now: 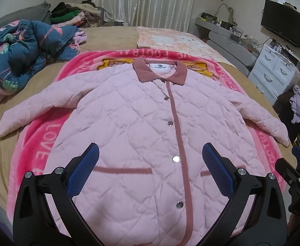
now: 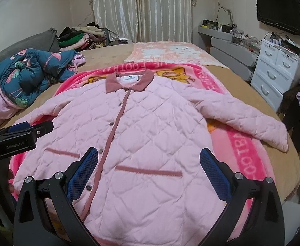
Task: Fold large clothes
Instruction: 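Move the right gripper over the jacket toward the sleeve cuff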
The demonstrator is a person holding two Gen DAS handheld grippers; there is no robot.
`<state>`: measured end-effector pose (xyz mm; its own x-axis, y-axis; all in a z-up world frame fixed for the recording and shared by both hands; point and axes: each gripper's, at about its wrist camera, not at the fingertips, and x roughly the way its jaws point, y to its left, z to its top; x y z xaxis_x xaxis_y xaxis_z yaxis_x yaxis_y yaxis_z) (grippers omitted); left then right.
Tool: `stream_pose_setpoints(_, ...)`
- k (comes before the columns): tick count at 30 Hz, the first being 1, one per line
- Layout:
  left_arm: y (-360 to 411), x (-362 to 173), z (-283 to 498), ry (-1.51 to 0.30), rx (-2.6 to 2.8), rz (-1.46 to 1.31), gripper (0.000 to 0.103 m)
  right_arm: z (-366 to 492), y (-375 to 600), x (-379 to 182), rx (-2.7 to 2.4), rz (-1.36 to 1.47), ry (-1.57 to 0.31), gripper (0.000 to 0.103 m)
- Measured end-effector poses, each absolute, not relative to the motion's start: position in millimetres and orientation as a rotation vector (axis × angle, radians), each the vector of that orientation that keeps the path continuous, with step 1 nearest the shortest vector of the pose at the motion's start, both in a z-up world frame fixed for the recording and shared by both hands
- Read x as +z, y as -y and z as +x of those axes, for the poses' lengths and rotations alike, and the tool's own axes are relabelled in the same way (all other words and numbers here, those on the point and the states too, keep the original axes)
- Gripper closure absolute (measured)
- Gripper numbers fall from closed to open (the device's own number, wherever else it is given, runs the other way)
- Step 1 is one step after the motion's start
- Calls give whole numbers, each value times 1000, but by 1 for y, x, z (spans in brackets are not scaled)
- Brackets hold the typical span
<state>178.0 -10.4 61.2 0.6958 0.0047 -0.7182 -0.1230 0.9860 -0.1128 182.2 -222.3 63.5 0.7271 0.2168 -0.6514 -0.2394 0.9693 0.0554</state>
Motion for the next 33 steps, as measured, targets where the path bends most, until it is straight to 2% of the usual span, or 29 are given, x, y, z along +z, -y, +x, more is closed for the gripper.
stream_pose_setpoints(19,25,78,246,-804,65,-138,9,277,240,93,201,23,-663,4)
stream_pose_setpoints(33,53,83,305,-791,24,-149,9,340,298,108,81,121,-628,4)
